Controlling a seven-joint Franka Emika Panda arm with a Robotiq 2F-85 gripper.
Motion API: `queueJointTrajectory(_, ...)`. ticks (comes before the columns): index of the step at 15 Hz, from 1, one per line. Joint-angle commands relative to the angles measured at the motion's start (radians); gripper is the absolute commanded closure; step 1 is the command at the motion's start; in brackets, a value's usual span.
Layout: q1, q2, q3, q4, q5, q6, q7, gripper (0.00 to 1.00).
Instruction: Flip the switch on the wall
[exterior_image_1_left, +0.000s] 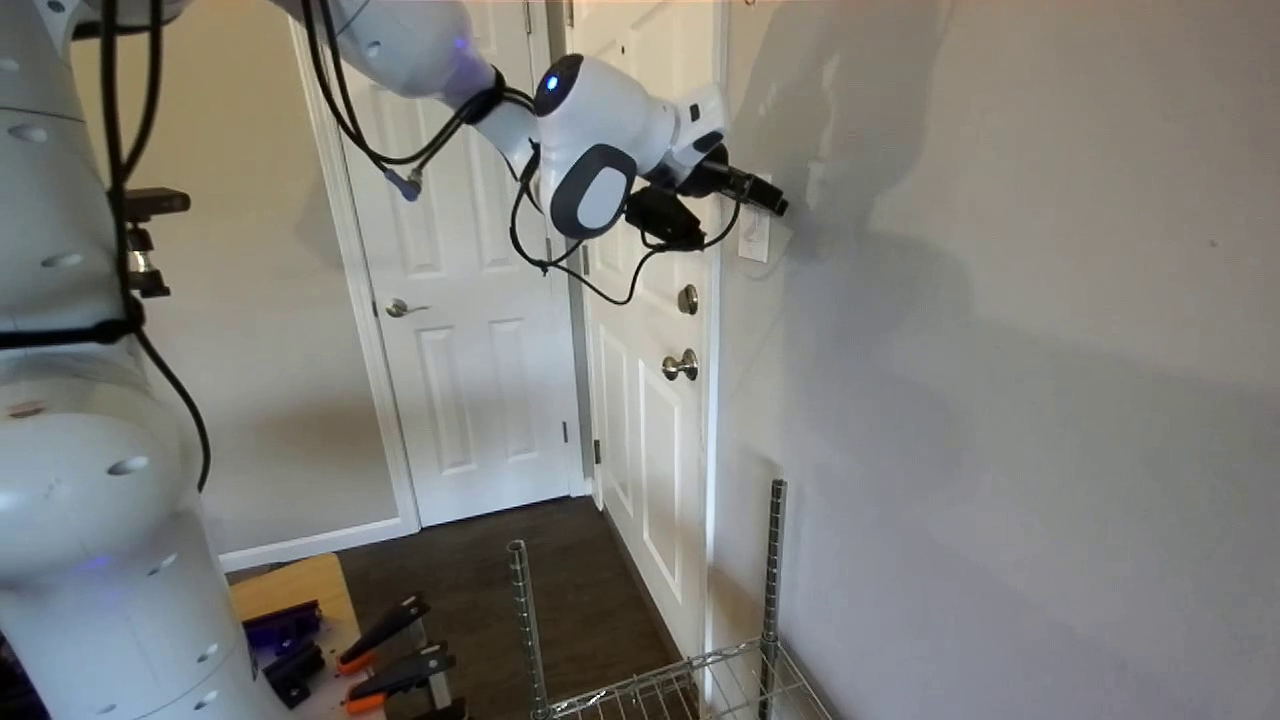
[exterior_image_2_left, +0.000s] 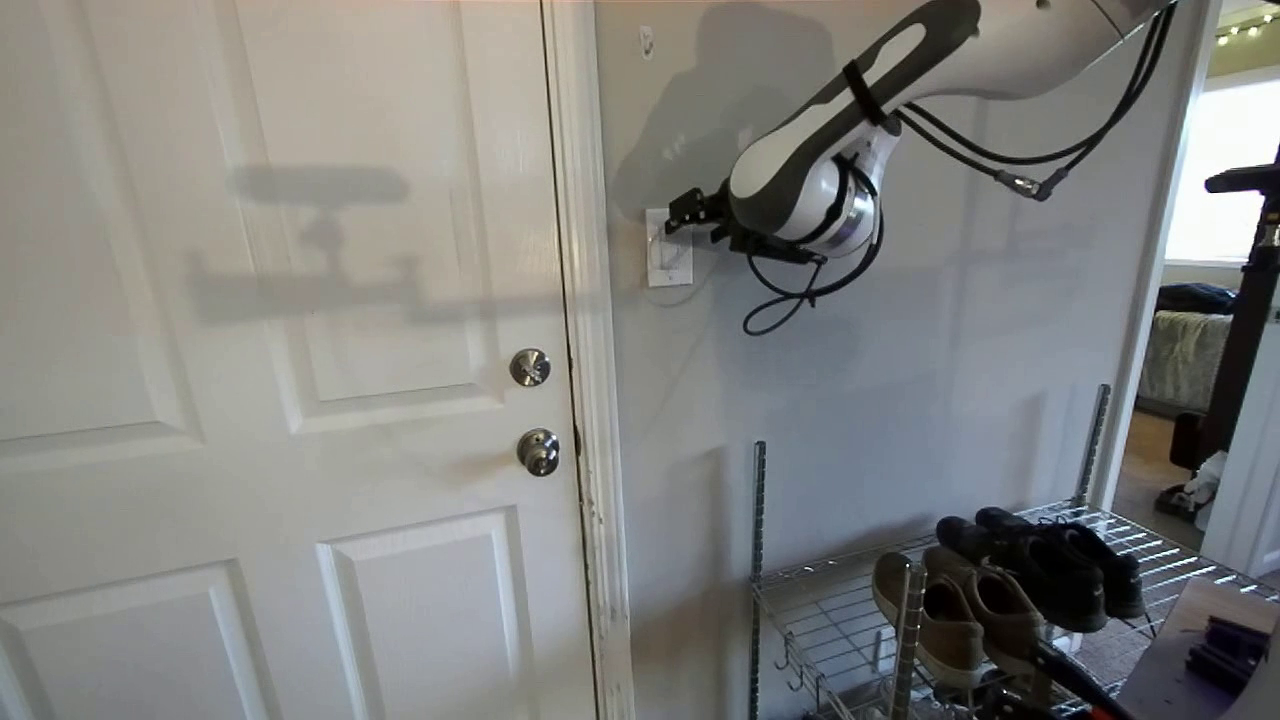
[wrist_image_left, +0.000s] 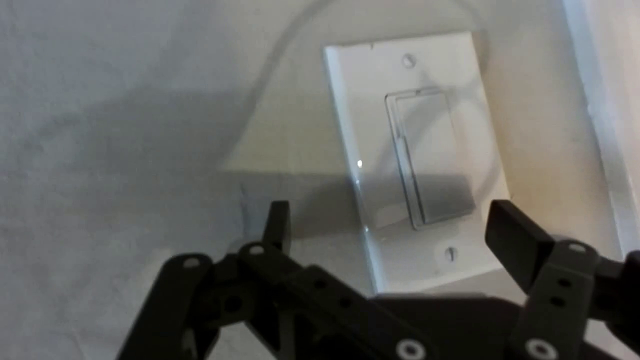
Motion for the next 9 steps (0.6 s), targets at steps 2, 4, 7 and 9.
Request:
queueJointTrajectory(2, 0.114, 0.064, -0.093, 0.104, 0.25, 0.047, -0.209, 0.0)
queueJointTrajectory(4, 0.194, 0.094, -0.16, 0.147, 0.364, -0.002, -0.282, 0.0)
queueJointTrajectory(7, 0.356, 0.156, -0.302, 0.214, 0.506, -0.004, -0.35, 0.0)
queueJointTrajectory(9, 0.492, 0.198, -0.432, 0.258, 0.59, -0.004, -0.369, 0.0)
